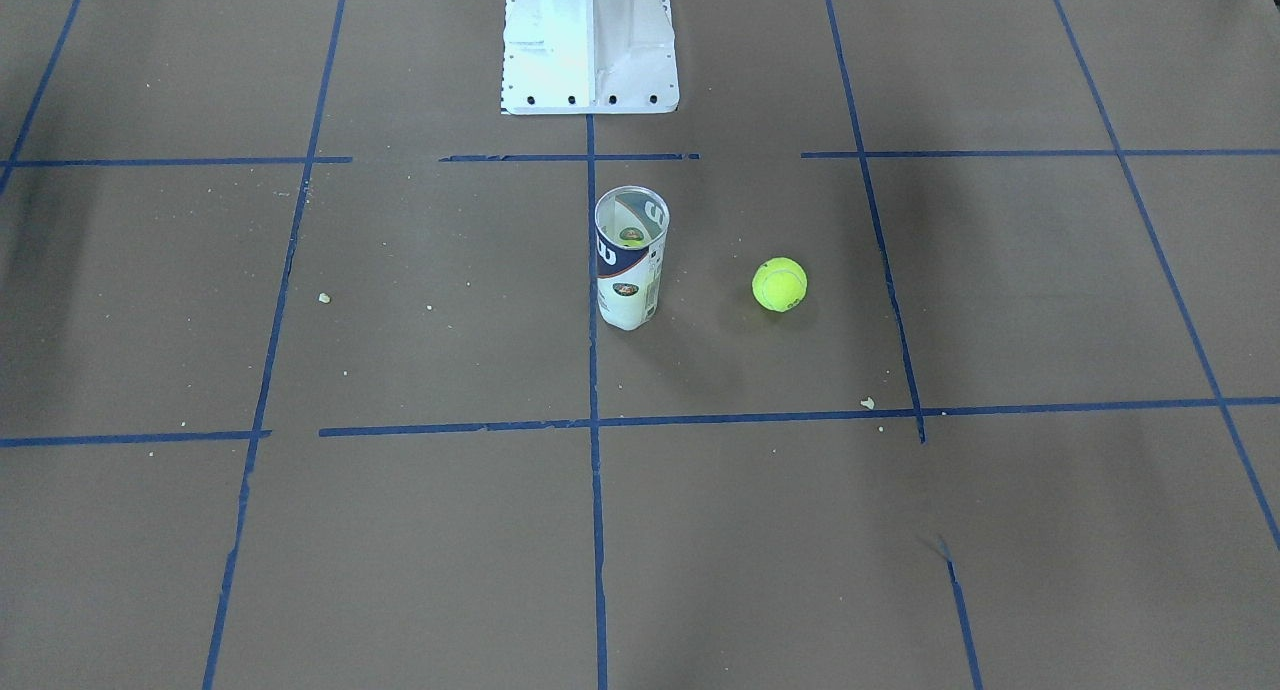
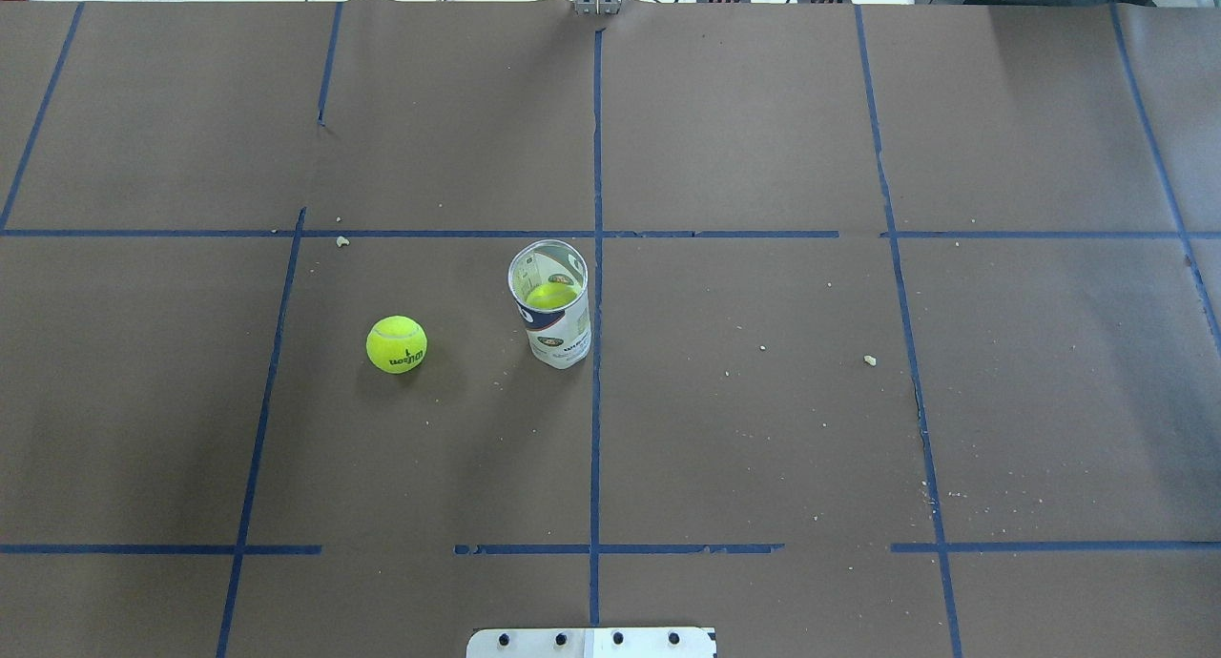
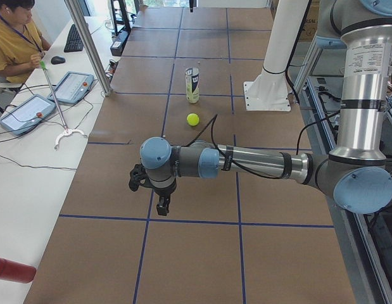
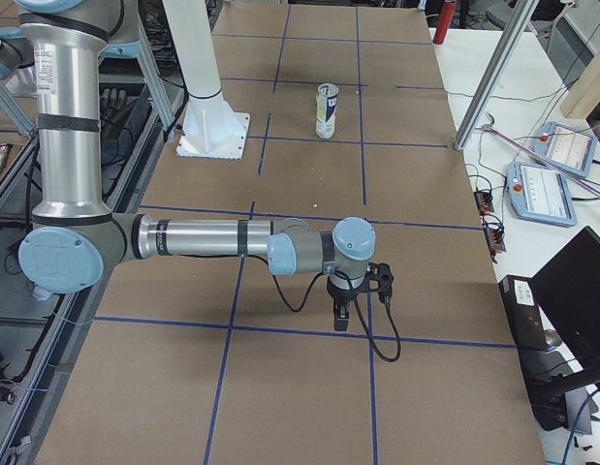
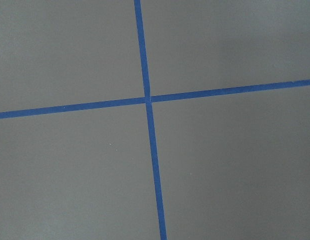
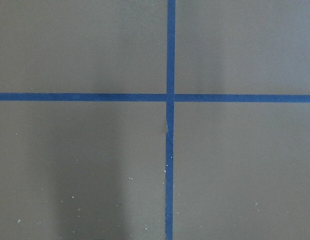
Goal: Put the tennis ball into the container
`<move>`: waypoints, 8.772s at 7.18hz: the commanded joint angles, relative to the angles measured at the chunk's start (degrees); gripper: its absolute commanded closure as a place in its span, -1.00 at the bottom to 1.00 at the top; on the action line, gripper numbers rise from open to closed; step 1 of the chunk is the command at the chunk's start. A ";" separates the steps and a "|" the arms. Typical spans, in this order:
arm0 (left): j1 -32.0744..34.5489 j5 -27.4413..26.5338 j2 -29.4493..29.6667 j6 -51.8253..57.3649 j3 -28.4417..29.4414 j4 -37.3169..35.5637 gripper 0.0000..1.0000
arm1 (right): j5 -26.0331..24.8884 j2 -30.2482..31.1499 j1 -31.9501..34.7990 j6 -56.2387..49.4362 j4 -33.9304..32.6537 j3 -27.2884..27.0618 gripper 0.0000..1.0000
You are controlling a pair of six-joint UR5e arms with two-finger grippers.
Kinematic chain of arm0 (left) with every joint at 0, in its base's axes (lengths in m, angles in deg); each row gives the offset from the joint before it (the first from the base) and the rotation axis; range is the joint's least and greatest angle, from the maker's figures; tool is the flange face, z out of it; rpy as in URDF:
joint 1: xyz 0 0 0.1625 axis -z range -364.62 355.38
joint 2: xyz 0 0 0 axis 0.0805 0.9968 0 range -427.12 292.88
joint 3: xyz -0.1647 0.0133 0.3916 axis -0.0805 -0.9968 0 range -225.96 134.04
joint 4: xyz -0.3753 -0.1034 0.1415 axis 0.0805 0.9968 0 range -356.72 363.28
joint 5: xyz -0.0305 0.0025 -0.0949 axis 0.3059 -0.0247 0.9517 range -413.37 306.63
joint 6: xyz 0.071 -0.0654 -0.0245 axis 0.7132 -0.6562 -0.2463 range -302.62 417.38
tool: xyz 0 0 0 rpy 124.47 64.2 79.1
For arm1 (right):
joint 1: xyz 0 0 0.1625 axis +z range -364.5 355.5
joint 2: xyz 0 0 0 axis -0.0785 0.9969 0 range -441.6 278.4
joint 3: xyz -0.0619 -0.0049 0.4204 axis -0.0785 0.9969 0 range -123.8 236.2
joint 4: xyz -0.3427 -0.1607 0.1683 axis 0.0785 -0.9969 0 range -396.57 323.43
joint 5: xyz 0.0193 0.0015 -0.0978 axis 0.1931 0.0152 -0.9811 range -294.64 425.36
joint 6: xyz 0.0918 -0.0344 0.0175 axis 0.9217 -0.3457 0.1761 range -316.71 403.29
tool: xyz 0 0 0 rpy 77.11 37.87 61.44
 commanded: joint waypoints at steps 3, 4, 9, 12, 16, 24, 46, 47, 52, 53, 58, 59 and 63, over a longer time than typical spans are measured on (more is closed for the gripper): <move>3.04 -0.44 0.37 -0.85 -0.46 -2.01 -1.00 | 0.00 -0.01 0.02 0.00 -0.01 0.00 -1.00; 3.04 -0.36 0.28 -0.34 -0.37 -1.23 -1.00 | 0.00 -0.01 0.02 0.00 -0.01 0.00 -1.00; -4.64 2.79 -0.07 -11.76 -2.81 15.00 -1.00 | 0.00 -0.01 0.02 0.00 -0.01 0.00 -1.00; -22.04 2.11 1.85 -51.70 -7.12 33.46 -1.00 | 0.00 0.08 0.02 0.00 -0.01 0.00 -1.00; -42.91 -17.43 20.71 -82.24 -8.55 18.64 -1.00 | 0.00 -0.01 0.02 0.00 -0.01 0.00 -1.00; -56.72 -29.80 24.01 -90.42 -2.66 16.53 -1.00 | 0.00 -0.01 0.02 0.00 -0.01 0.00 -1.00; -51.72 -19.95 41.15 -112.49 -10.39 10.82 -0.31 | 0.00 -0.01 0.02 0.00 -0.01 0.00 -1.00; -51.72 -19.95 41.15 -112.22 -10.39 10.82 -0.54 | 0.00 -0.01 0.02 0.00 -0.01 0.00 -1.00; -51.63 -20.75 40.37 -112.13 -11.00 10.65 -0.98 | 0.00 -0.01 0.02 0.00 -0.01 0.00 -1.00; -50.84 -20.75 38.27 -109.35 -11.62 10.56 -0.98 | 0.00 -0.01 0.02 0.00 -0.01 0.00 -1.00; -25.77 -9.27 12.21 -49.78 -15.14 11.17 -0.98 | 0.00 -0.01 0.02 0.00 -0.01 0.00 -1.00; -18.74 -6.01 7.01 -35.37 -12.09 11.17 -0.98 | 0.00 -0.01 0.02 0.00 -0.01 0.00 -1.00; 2.77 -0.65 1.60 6.24 11.39 11.00 -0.99 | 0.00 -0.01 0.02 0.00 -0.01 0.00 -1.00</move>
